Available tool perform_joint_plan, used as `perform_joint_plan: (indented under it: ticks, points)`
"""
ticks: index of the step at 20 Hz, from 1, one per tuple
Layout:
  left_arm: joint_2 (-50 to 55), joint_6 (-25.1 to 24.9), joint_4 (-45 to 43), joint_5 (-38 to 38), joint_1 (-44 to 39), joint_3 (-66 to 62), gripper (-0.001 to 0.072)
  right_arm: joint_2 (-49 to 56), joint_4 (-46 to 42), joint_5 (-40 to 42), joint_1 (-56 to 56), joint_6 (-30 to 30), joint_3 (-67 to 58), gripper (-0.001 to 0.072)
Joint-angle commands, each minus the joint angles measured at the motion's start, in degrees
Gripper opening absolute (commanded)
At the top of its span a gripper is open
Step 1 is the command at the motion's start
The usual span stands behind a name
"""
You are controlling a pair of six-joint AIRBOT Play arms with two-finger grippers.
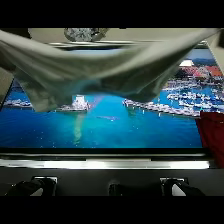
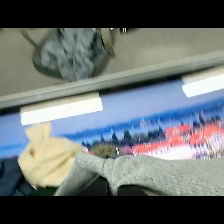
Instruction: Fold the shirts.
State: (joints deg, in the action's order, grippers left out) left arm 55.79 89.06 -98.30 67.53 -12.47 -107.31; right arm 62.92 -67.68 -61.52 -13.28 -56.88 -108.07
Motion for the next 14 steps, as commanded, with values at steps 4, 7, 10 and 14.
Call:
perform_joint_plan:
  ticks: [4, 7, 10, 14]
  points:
    - [-5.92, 4.0, 4.94, 2.08, 1.29, -11.28, 0.0033, -20.7, -14.58, 3.48, -0.11, -6.67, -1.51, 0.0045]
    - [-6.6, 3.98, 6.58, 2.14, 1.31, -11.21, 0.0033, -21.77, -14.64, 2.49, -0.11, -7.28, -1.51, 0.0045]
    - [-5.53, 4.0, 5.31, 2.25, 1.31, -7.91, 0.0034, -19.12, -15.1, -1.18, -0.11, -7.28, -1.51, 0.0045]
    - [0.31, 1.92, 5.31, 7.02, 1.33, 5.03, 0.0034, -7.32, -15.13, -10.86, -0.11, -4.74, -1.49, 0.0045]
